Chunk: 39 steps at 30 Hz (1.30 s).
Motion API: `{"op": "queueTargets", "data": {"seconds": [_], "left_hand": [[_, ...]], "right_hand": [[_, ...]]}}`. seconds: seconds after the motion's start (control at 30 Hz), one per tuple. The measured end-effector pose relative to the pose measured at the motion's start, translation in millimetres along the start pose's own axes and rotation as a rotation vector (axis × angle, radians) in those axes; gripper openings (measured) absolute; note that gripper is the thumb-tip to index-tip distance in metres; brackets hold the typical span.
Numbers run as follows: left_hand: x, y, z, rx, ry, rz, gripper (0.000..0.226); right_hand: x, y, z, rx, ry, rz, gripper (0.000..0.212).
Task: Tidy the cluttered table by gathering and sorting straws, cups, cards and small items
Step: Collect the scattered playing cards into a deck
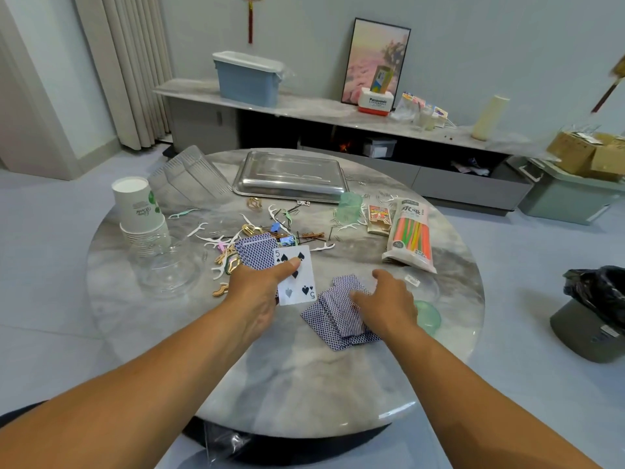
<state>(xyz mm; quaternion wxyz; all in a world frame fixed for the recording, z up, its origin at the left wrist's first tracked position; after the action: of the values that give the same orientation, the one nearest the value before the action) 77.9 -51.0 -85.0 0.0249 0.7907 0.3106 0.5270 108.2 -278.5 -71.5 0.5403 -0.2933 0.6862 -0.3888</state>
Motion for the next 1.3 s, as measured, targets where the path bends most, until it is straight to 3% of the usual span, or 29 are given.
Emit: {"op": "queueTargets", "data": {"seconds": [0.07, 0.13, 0.2, 0.23, 0.3, 0.37, 0.43, 0.5, 0.57, 0.63, 0.7, 0.73, 0.8, 0.97, 1.03, 1.1, 1.2, 1.3], "left_hand": [[-0.6, 3.4, -2.6, -0.008, -0.002, -0.001, 0.027], [-0.8, 6.3, -5.9, -0.022, -0.011, -0.008, 0.028], [-1.1, 9.6, -8.8, -0.046, -0.037, -0.024, 0.033], [-1.7, 12.1, -9.9, -0.06, -0.055, -0.035, 0.035], [-2.0, 14.1, -11.3, -0.093, -0.103, -0.09, 0.032], [-3.2, 13.6, -11.3, -0.123, -0.154, -0.157, 0.028], [-4.5, 12.7, -7.7, -0.138, -0.161, -0.148, 0.022], [-5.6, 12.1, -6.4, -0.127, -0.141, -0.104, 0.018], [-5.6, 11.5, -5.8, -0.114, -0.124, -0.065, 0.012], [-4.7, 8.7, -4.9, -0.078, -0.1, -0.035, 0.013], [-3.6, 8.8, -4.9, -0.071, -0.058, 0.003, 0.023], [-3.5, 10.3, -5.6, -0.08, -0.038, 0.015, 0.025], [-4.6, 12.7, -7.5, -0.094, -0.027, 0.027, 0.028], [-6.6, 5.8, -3.0, -0.024, -0.062, -0.012, 0.017], [-6.0, 3.3, -0.7, -0.02, -0.066, -0.011, 0.02], [-7.2, 2.2, 0.1, -0.019, -0.068, 0.036, 0.022], [-6.5, -0.7, -0.4, 0.034, -0.055, 0.076, 0.012], [-6.8, 0.3, -3.7, 0.038, -0.089, -0.002, 0.027]], "right_hand": [[-21.7, -11.8, -7.6, 0.072, -0.136, 0.264, 0.049], [-49.1, -0.9, -18.8, -0.177, -0.191, 0.685, 0.031], [-67.3, 13.1, -31.2, -0.345, -0.227, 0.773, 0.014], [-67.1, 14.1, -31.7, -0.313, -0.228, 0.782, 0.006], [-56.4, 3.0, -24.5, -0.101, -0.176, 0.775, 0.004], [-45.8, -18.1, -14.6, 0.164, -0.231, 0.45, 0.006], [-42.8, -23.8, -10.8, 0.255, -0.363, -0.111, 0.016], [-37.7, -7.2, -12.9, 0.133, -0.401, -0.513, 0.028], [-30.2, 13.6, -17.8, -0.029, -0.383, -0.64, 0.036], [-34.8, 10.1, -19.5, -0.042, -0.343, -0.388, 0.045], [-38.4, 3.1, -17.8, -0.11, -0.214, 0.271, 0.052], [-42.9, 6.3, -19.8, -0.222, -0.158, 0.543, 0.046], [-53.5, 15.9, -26.3, -0.402, -0.14, 0.776, 0.028], [-33.7, 11.7, -15.3, -0.307, 0.037, 0.792, 0.033], [-22.8, 8.3, -10.1, -0.307, 0.071, 0.73, 0.02], [-21.3, 9.8, -10.6, -0.359, 0.065, 0.714, 0.011], [-26.4, 10.6, -7.7, -0.336, 0.058, 0.748, 0.016], [-30.4, 13.7, -4.7, -0.342, 0.031, 0.771, 0.02]]}}
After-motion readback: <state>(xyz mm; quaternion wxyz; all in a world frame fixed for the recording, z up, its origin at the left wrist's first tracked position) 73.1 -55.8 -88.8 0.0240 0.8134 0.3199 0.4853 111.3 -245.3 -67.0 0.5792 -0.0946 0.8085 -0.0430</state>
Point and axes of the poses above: each hand's wrist, its own z-axis towards the middle knuckle, its own y-axis out of the palm, x = y × z, the point moved 7 cm from there along z, towards the middle knuckle, and after that the axes turned 1 degree about z, right-handed, at the moved point
